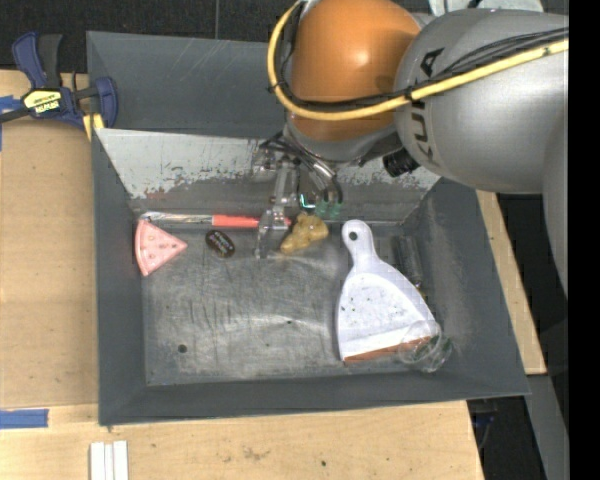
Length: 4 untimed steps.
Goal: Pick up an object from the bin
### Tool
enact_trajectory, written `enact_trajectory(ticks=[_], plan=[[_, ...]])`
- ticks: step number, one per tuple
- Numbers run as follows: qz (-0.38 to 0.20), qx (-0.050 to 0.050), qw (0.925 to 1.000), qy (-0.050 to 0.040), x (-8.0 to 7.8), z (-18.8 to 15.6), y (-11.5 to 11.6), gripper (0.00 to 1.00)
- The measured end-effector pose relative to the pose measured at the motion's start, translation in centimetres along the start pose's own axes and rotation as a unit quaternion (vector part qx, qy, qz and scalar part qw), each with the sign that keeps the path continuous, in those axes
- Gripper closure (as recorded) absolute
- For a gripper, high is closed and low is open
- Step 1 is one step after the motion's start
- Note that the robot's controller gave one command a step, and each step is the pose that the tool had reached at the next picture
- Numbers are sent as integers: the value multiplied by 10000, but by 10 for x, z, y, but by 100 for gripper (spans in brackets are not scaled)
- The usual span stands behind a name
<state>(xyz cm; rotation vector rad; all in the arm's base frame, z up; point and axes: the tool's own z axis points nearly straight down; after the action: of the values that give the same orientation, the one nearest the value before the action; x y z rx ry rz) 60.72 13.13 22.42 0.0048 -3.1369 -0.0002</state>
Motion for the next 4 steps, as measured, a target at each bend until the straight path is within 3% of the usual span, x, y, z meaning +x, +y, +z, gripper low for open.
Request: enact_trajectory(ticks=[1,2,3,4], plan=[[15,-5,10000,-42,-2,-5,-1,0],[369,-10,9993,-61,-12,69,2,0],[2081,-10,9781,-33,-17,123,2,0],[2226,-6,9749,-39,-16,108,1,0]])
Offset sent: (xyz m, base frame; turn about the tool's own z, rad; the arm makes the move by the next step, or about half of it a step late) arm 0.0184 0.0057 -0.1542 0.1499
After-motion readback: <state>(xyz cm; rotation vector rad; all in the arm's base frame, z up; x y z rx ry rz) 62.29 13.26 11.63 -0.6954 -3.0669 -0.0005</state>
